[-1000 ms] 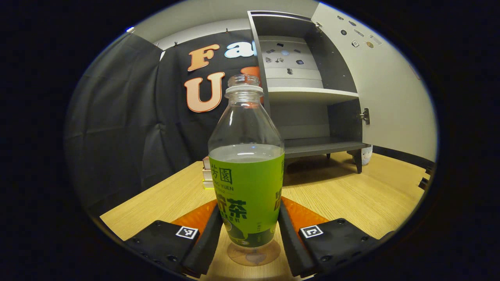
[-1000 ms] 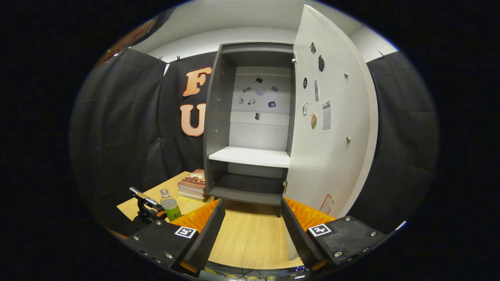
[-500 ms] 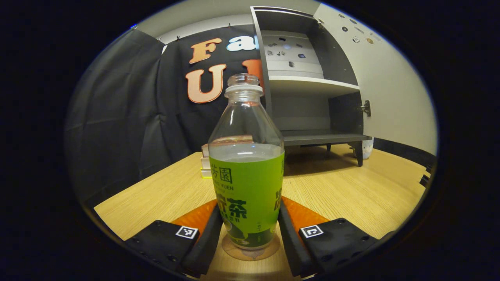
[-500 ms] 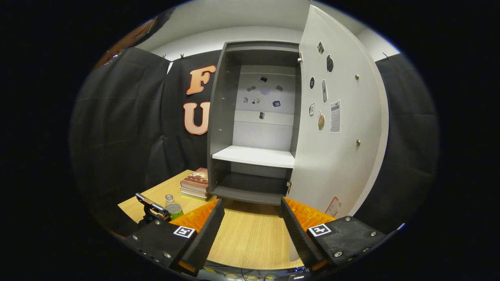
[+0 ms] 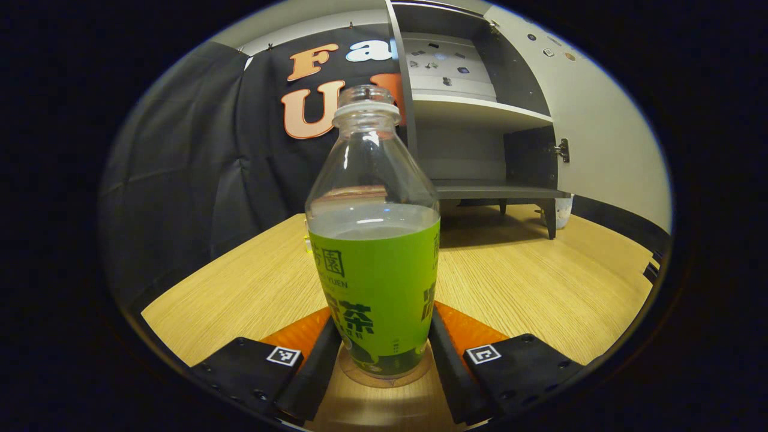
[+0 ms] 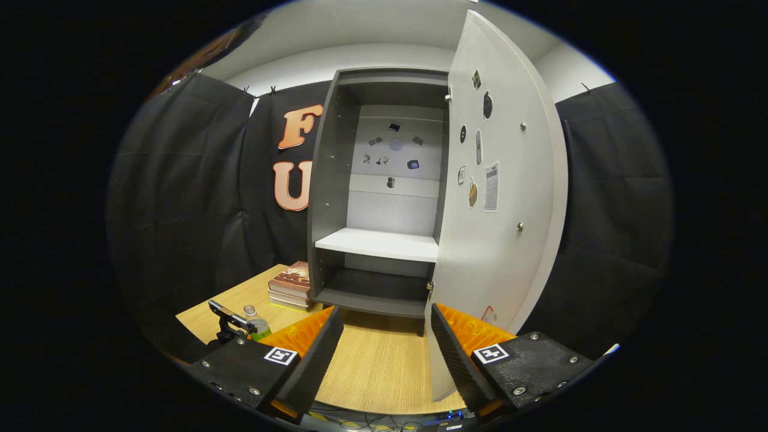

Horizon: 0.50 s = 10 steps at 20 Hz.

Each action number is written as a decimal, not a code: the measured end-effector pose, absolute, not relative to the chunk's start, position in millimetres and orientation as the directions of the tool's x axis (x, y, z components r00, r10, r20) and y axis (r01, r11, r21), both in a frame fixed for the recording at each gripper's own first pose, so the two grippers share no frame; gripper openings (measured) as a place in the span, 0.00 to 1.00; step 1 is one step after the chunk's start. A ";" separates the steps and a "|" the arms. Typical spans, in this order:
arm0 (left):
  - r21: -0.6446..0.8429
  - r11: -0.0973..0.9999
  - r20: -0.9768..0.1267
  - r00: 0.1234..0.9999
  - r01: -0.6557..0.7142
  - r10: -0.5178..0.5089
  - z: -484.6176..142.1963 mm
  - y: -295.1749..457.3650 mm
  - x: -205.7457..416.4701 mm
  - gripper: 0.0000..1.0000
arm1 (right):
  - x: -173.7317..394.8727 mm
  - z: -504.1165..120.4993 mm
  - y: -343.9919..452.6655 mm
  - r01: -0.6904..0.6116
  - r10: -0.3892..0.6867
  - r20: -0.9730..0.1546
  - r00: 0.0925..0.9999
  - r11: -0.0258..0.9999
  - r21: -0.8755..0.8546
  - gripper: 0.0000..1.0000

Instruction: Open the cabinet door with the right hand, grasp the bottle in the cabinet with the left hand and place it on the coaster, then close the cabinet door with the right hand.

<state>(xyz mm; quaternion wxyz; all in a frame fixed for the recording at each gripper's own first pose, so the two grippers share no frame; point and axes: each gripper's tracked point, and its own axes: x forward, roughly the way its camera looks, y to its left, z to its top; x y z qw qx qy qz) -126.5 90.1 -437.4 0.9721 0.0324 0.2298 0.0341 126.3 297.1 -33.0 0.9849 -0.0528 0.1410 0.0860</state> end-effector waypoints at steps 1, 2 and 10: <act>0.074 0.996 -0.453 0.889 -0.040 0.069 -438.3 86.0 -128.3 0.86 | 125.4 -32.7 296.2 -0.185 0.156 -0.290 0.944 0.980 -0.076 0.91; 0.077 0.997 -0.468 0.882 -0.026 0.060 -440.2 83.1 -129.0 0.87 | 125.6 -32.7 294.8 -0.181 0.152 -0.294 0.944 0.981 -0.072 0.92; 0.092 0.994 -0.489 0.867 -0.051 0.090 -401.1 99.7 -130.1 0.95 | 124.0 1.2 273.7 -0.146 0.122 -0.231 0.965 0.985 -0.090 0.93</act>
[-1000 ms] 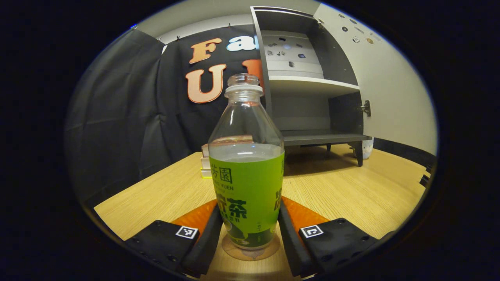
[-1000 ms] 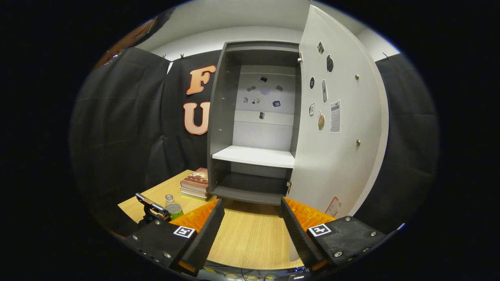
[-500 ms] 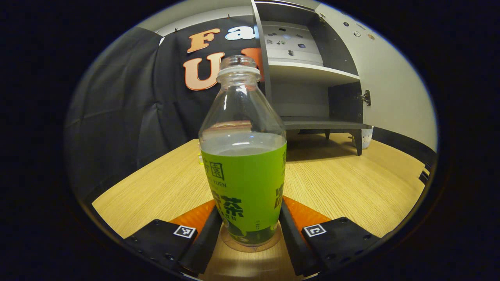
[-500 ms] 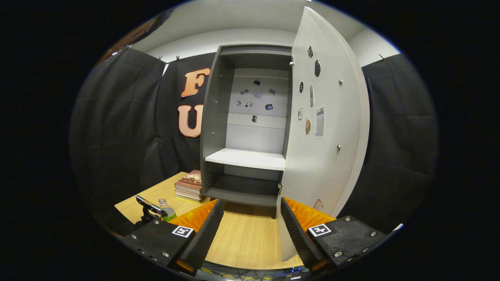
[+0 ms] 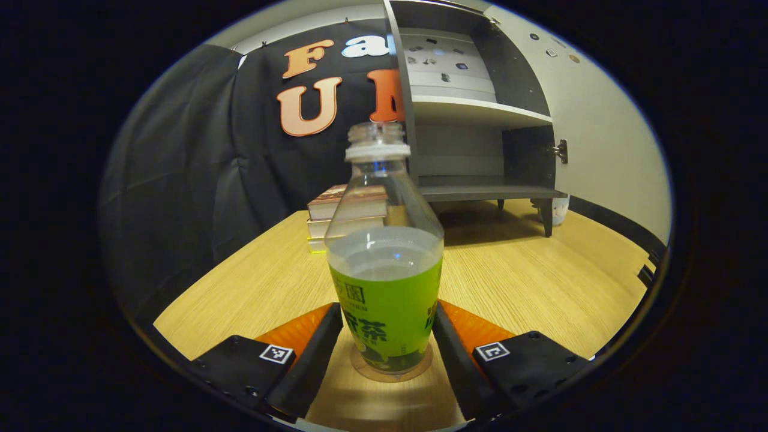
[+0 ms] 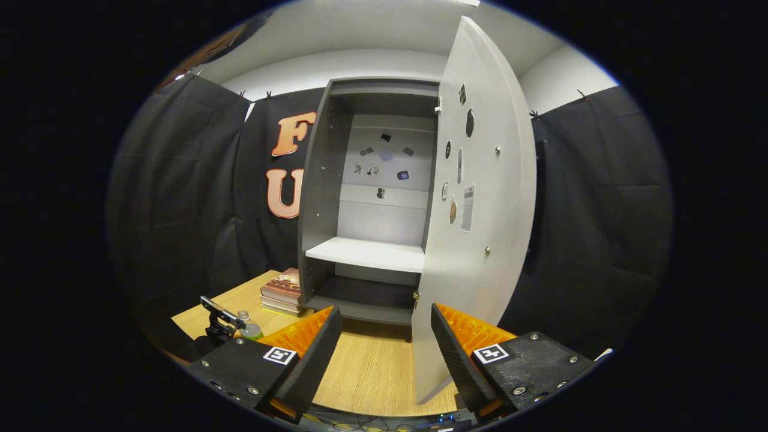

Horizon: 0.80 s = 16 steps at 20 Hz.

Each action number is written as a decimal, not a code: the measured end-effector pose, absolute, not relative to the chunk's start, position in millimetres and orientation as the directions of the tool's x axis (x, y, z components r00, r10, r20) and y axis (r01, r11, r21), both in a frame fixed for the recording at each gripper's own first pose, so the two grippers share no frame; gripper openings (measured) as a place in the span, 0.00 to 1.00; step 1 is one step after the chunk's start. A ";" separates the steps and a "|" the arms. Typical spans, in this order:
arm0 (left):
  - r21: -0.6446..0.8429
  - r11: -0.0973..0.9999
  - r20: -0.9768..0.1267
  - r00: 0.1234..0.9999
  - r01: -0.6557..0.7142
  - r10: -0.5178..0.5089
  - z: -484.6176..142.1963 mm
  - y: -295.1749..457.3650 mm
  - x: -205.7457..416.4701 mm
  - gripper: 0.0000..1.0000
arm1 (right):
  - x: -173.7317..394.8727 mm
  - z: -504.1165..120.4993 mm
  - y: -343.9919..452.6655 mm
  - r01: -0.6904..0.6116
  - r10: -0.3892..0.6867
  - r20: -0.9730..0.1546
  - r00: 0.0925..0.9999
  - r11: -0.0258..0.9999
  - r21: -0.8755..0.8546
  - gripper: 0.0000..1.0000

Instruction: Open the cabinet door with the right hand, grasp the bottle in the cabinet with the left hand and place it on the coaster, then close the cabinet door with the right hand.

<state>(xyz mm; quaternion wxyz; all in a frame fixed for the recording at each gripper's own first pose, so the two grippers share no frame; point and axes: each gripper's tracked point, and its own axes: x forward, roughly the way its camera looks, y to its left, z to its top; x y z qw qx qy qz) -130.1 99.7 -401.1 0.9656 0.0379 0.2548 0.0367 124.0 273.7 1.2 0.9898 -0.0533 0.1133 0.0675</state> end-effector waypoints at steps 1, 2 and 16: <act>0.091 0.994 -0.486 0.869 -0.056 0.093 -392.4 101.8 -128.4 0.96 | 123.0 4.0 269.1 -0.135 0.111 -0.229 0.967 0.987 -0.092 0.92; 0.087 0.995 -0.480 0.873 -0.057 0.092 -382.5 102.6 -126.2 0.96 | 122.3 7.9 264.5 -0.128 0.106 -0.223 0.969 0.988 -0.088 0.92; 0.106 0.990 -0.392 0.912 -0.088 0.123 -248.6 72.4 -88.6 0.96 | 119.2 142.0 188.4 -0.210 0.214 0.043 0.976 0.975 -0.074 0.92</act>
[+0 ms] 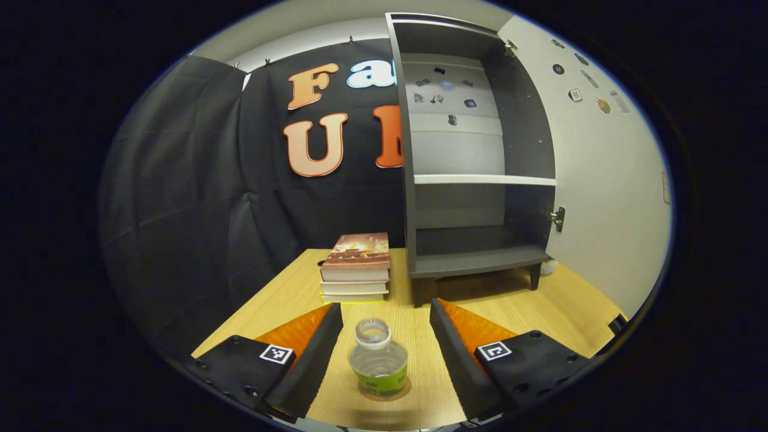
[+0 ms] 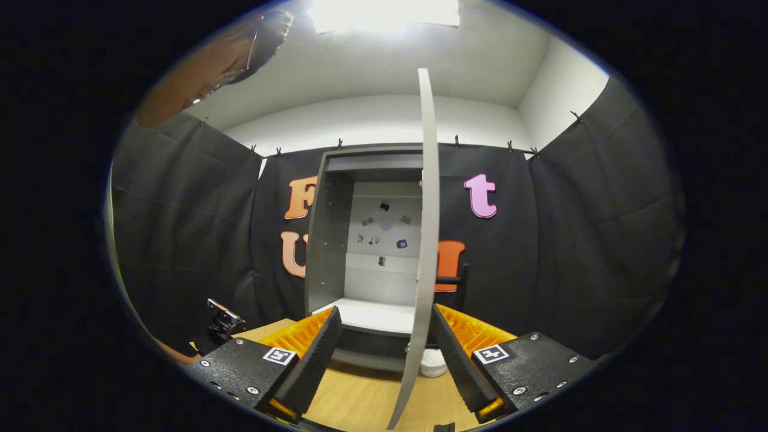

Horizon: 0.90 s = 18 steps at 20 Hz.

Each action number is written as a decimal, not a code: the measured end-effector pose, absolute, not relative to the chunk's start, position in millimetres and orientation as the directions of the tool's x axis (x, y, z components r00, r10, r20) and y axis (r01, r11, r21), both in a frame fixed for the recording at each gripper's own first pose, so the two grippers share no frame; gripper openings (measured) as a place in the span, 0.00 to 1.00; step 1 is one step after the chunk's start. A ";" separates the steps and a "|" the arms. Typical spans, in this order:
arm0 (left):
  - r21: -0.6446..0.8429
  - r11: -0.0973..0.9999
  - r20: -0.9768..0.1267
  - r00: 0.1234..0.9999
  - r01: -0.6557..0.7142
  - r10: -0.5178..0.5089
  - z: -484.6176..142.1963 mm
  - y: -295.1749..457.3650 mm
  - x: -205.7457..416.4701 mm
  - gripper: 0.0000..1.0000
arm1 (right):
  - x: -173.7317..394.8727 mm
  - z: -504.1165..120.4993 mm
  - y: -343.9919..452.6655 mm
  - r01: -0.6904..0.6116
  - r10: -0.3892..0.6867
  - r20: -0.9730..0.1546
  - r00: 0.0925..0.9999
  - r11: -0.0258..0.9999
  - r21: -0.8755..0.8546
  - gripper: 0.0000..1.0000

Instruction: Open the cabinet door with the right hand, grasp the bottle in the cabinet with the left hand and place it on the coaster, then close the cabinet door with the right hand.

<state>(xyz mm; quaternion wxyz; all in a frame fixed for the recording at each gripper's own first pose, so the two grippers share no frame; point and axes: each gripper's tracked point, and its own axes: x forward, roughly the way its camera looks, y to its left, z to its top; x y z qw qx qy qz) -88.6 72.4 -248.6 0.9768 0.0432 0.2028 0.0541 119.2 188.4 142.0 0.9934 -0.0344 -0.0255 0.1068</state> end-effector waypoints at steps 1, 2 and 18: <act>0.116 0.989 -0.385 0.913 -0.095 0.133 -242.9 73.4 -83.9 0.95 | 125.5 147.1 173.4 -0.185 0.192 0.066 0.979 0.978 -0.095 0.91; 0.122 0.987 -0.377 0.915 -0.103 0.143 -235.0 73.7 -79.9 0.96 | 130.6 149.0 157.9 -0.152 0.161 0.076 0.984 0.982 -0.110 0.91; 0.180 0.967 -0.227 0.949 -0.181 0.220 -145.5 47.7 -56.1 0.95 | 169.3 115.2 124.7 -0.393 0.393 0.064 0.917 0.919 -0.008 0.84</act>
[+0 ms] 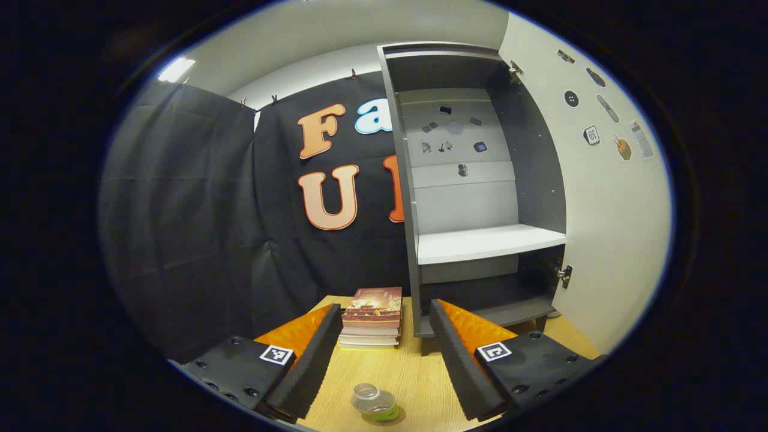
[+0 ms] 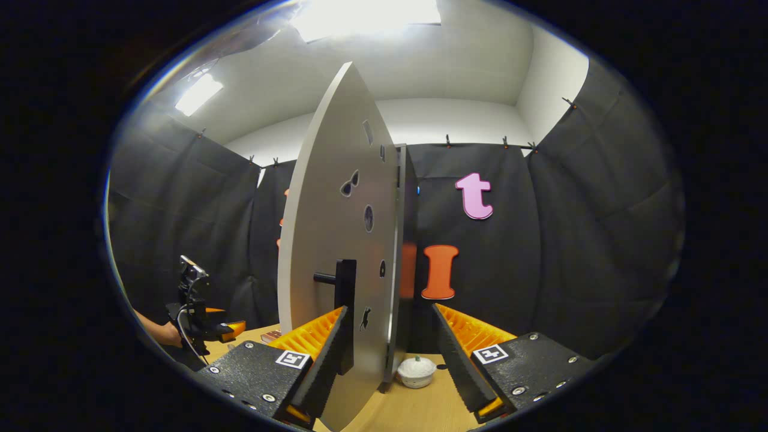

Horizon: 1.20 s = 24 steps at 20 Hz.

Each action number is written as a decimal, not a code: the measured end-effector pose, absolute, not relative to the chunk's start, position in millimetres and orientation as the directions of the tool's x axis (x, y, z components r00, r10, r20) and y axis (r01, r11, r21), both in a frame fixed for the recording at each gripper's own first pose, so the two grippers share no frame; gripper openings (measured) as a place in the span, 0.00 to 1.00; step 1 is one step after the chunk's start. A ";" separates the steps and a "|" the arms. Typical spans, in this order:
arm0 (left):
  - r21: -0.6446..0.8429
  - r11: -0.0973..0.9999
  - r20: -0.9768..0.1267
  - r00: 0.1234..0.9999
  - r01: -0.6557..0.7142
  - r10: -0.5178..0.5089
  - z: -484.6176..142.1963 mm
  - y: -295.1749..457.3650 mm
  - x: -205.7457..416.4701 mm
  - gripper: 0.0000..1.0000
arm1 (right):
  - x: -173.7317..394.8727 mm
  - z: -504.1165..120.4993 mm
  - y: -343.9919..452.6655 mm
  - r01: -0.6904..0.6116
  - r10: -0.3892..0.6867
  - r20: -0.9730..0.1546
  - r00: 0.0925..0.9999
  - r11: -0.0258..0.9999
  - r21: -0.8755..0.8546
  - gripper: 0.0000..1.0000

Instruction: Open the cabinet door with the right hand, grasp the bottle in the cabinet with the left hand and place it on the coaster, then close the cabinet door with the right hand.

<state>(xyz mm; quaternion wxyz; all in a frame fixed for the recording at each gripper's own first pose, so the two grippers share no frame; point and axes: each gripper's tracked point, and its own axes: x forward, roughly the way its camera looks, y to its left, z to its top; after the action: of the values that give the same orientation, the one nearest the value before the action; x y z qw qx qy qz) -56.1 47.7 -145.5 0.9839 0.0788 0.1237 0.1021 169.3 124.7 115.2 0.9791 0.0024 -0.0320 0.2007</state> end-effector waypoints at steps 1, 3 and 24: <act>0.186 0.965 -0.225 0.948 -0.184 0.224 -142.3 45.8 -56.8 0.95 | 170.4 108.4 129.2 -0.430 0.429 0.044 0.902 0.903 0.002 0.82; 0.197 0.961 -0.208 0.949 -0.195 0.236 -132.7 46.1 -59.2 0.96 | 172.7 99.9 136.2 -0.487 0.486 0.029 0.874 0.873 0.042 0.82; 0.077 0.996 -0.072 0.996 -0.048 0.054 -47.2 67.3 26.2 0.96 | 192.4 94.9 243.2 -0.573 0.577 0.004 0.817 0.811 0.120 0.73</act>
<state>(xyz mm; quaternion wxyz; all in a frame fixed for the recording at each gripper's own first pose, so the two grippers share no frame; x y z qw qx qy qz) 26.2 67.3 -47.2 0.9983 0.0374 0.0370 0.0256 192.4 243.2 94.9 0.9514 0.0580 0.0161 0.3021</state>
